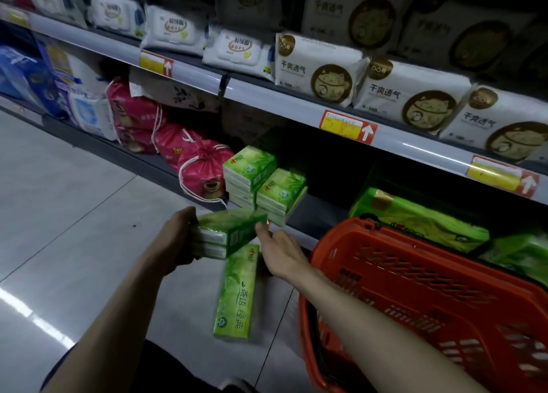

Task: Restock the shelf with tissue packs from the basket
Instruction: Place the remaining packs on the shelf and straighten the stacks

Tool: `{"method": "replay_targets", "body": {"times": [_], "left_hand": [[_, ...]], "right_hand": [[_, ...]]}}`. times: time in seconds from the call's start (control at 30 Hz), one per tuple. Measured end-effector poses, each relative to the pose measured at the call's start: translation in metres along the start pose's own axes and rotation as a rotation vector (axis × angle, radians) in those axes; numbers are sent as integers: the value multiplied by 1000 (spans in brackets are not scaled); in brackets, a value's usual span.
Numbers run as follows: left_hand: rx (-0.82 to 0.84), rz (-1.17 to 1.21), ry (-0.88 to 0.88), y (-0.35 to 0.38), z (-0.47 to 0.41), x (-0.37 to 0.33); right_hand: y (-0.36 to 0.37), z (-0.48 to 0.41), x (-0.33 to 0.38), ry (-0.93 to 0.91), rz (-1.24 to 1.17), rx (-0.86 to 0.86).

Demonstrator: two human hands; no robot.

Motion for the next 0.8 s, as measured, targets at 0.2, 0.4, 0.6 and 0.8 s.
{"method": "replay_targets", "body": {"times": [0.2, 0.4, 0.6, 0.8], "left_hand": [[52, 181, 60, -3, 8, -19], [171, 118, 163, 24, 9, -29], [213, 16, 217, 72, -1, -52], [114, 63, 132, 119, -32, -48]], "right_hand": [[3, 32, 9, 236, -925, 98], [-5, 33, 11, 182, -1158, -3], [-23, 7, 4, 125, -1113, -160], [-44, -30, -24, 123, -1097, -190]]}}
Point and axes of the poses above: each hand's wrist, its own z-axis away from the middle knuckle, its own y-axis out of the palm, x = y × z, the point moved 6 cm from there along -z, towards the middle knuckle, and after that the axes turned 7 degrees about y, right-handed, at the moved point
